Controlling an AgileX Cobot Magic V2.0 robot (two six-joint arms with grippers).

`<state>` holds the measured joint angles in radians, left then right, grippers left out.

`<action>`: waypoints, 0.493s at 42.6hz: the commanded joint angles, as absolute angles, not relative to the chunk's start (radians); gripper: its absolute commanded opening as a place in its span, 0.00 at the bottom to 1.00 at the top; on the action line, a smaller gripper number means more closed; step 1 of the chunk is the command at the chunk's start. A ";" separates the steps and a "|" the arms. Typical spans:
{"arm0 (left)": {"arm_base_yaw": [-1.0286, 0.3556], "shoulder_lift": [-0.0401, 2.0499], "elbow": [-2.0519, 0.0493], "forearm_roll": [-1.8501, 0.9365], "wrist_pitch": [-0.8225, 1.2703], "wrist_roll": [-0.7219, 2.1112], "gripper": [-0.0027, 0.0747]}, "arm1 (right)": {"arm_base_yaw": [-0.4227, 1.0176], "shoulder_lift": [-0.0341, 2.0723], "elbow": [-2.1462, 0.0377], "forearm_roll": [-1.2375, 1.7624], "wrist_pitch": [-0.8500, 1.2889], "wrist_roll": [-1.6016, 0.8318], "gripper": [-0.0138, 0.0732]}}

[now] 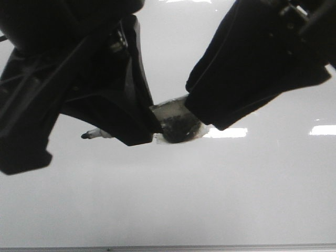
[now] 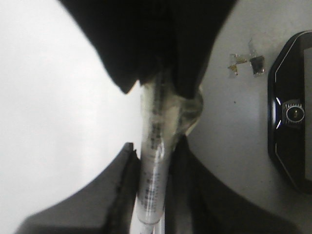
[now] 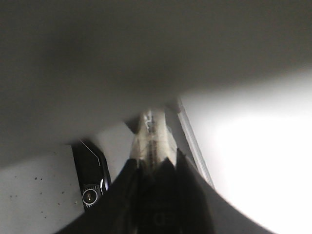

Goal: Write number 6 on whiteboard

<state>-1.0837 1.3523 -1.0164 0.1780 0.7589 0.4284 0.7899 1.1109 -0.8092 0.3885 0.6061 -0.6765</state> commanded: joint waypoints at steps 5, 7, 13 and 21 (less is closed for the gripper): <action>-1.088 1.314 -1.047 0.176 0.687 0.370 0.62 | 0.708 0.985 -0.742 0.376 0.600 -0.664 0.08; -1.088 1.314 -1.047 0.172 0.687 0.370 0.67 | 0.663 0.945 -0.712 0.376 0.599 -0.663 0.08; -1.088 1.314 -1.047 0.172 0.687 0.370 0.61 | 0.534 0.826 -0.650 0.376 0.594 -0.655 0.08; -1.088 1.314 -1.047 0.170 0.687 0.370 0.19 | 0.455 0.750 -0.633 0.377 0.585 -0.655 0.08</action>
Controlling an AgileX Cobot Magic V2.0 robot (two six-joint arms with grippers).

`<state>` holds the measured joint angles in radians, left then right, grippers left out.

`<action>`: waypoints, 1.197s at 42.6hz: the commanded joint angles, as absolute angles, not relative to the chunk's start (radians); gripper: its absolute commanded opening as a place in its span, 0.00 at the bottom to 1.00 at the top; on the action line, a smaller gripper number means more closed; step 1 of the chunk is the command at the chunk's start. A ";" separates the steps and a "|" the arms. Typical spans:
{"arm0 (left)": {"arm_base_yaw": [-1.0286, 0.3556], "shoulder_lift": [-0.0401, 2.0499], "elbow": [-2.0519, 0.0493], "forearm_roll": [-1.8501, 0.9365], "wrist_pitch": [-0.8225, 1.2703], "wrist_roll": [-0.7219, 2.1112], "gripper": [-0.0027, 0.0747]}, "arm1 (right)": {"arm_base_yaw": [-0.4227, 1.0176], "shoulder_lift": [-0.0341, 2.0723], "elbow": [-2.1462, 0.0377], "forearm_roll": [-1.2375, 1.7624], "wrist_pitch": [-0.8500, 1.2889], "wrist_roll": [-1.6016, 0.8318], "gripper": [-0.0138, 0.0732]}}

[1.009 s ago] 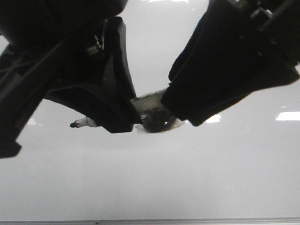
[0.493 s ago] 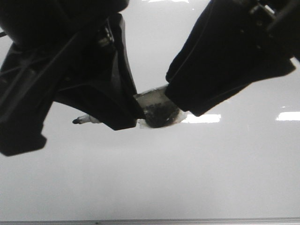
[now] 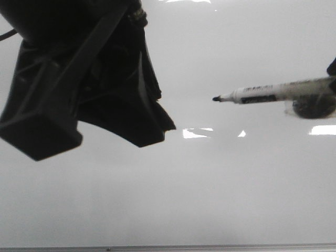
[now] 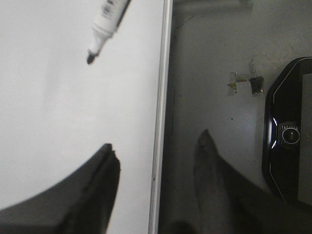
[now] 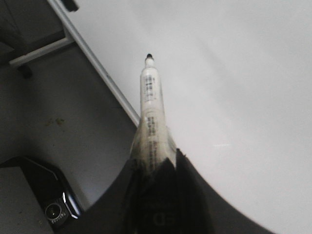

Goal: Write number 6 on whiteboard

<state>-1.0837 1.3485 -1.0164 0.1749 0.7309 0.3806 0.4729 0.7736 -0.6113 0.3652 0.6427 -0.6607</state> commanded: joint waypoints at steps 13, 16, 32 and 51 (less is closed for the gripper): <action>-1.023 1.227 -0.989 0.154 0.590 0.226 0.01 | 0.455 0.744 -0.633 0.378 0.580 -0.655 0.08; -0.973 1.143 -0.931 0.130 0.524 0.213 0.01 | 0.455 0.746 -0.633 0.379 0.559 -0.655 0.08; -0.879 0.643 -0.544 0.021 0.346 0.213 0.01 | 0.455 0.852 -0.653 0.485 0.299 -0.655 0.08; -0.879 0.518 -0.468 -0.010 0.340 0.213 0.01 | 0.455 1.271 -0.937 0.514 0.111 -0.655 0.08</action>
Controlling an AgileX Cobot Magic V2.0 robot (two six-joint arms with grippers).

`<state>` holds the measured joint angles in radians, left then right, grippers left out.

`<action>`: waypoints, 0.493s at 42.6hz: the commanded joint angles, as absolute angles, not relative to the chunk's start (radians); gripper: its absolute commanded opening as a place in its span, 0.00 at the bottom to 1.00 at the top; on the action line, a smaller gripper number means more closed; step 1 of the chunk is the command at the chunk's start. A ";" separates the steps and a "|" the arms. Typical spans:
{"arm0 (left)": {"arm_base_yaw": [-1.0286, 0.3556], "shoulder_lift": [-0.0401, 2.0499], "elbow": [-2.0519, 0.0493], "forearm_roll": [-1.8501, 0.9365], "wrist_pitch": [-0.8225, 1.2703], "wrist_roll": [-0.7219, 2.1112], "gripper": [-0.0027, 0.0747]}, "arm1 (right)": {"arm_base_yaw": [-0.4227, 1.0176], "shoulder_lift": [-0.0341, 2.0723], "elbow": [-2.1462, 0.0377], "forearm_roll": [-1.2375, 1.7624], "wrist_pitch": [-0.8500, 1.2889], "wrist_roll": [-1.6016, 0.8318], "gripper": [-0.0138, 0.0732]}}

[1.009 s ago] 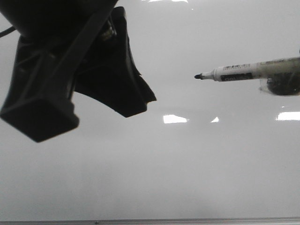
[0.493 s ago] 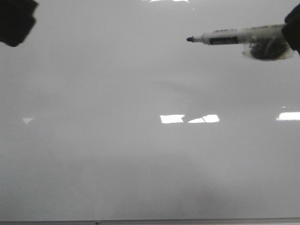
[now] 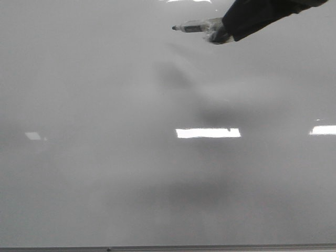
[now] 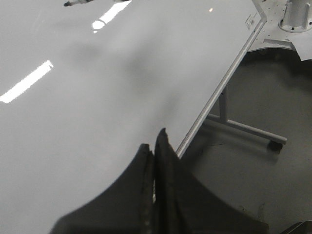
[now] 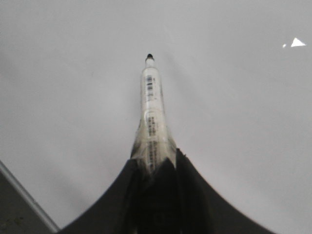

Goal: Write number 6 on whiteboard

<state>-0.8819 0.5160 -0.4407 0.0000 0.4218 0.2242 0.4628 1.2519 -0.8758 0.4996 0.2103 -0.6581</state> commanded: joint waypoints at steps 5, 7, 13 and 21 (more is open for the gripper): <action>-0.879 0.518 -0.468 -0.010 0.340 0.213 0.01 | 0.455 1.325 -0.969 0.514 0.089 -0.655 0.08; -0.879 0.518 -0.468 -0.010 0.340 0.213 0.01 | 0.455 1.342 -0.982 0.514 0.086 -0.655 0.08; -0.879 0.518 -0.468 -0.010 0.340 0.213 0.01 | 0.455 1.372 -1.001 0.514 0.077 -0.655 0.08; -0.879 0.518 -0.468 -0.010 0.340 0.213 0.01 | 0.458 1.400 -1.004 0.514 0.101 -0.655 0.08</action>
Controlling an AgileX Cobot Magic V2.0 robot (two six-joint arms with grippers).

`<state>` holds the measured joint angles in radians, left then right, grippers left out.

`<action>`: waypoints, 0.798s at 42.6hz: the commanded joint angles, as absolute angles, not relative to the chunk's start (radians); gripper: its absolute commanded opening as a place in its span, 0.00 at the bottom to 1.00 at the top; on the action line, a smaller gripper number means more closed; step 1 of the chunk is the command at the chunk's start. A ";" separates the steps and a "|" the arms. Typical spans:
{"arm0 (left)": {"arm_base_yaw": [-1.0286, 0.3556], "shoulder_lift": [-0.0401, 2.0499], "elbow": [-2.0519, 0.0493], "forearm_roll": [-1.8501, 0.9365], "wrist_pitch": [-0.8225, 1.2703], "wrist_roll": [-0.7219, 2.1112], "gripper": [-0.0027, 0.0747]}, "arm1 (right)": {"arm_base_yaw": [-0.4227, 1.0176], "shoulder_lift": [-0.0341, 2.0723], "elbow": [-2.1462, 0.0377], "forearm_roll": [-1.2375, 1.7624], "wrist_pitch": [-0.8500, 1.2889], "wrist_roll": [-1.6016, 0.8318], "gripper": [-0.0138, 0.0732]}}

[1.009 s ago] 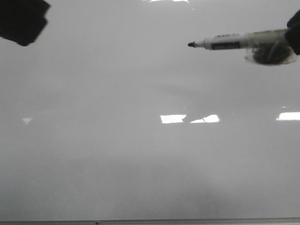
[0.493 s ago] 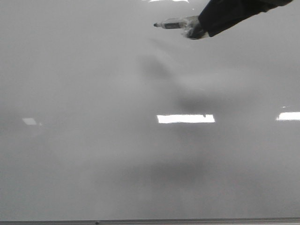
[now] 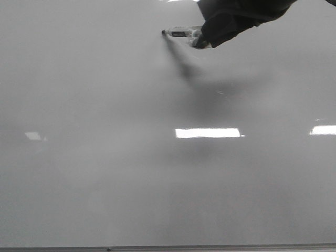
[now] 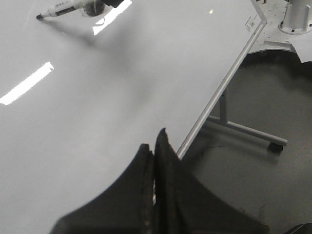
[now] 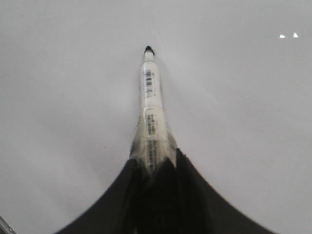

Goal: Write number 6 on whiteboard

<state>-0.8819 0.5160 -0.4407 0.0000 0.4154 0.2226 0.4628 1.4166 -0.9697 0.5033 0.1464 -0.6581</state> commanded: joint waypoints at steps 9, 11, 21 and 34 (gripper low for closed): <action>-0.879 0.518 -0.468 -0.010 0.340 0.213 0.01 | 0.463 1.448 -1.004 0.496 0.206 -0.657 0.08; -0.879 0.518 -0.468 -0.010 0.340 0.213 0.01 | 0.469 1.463 -1.004 0.481 0.236 -0.657 0.08; -0.879 0.518 -0.468 -0.010 0.340 0.213 0.01 | 0.472 1.478 -0.987 0.475 0.310 -0.657 0.09; -0.879 0.518 -0.468 -0.010 0.340 0.213 0.01 | 0.372 1.389 -0.934 0.475 0.293 -0.656 0.09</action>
<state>-0.8819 0.5160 -0.4407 0.0000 0.4154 0.2226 0.4021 1.4495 -0.9111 0.4745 0.3555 -0.6602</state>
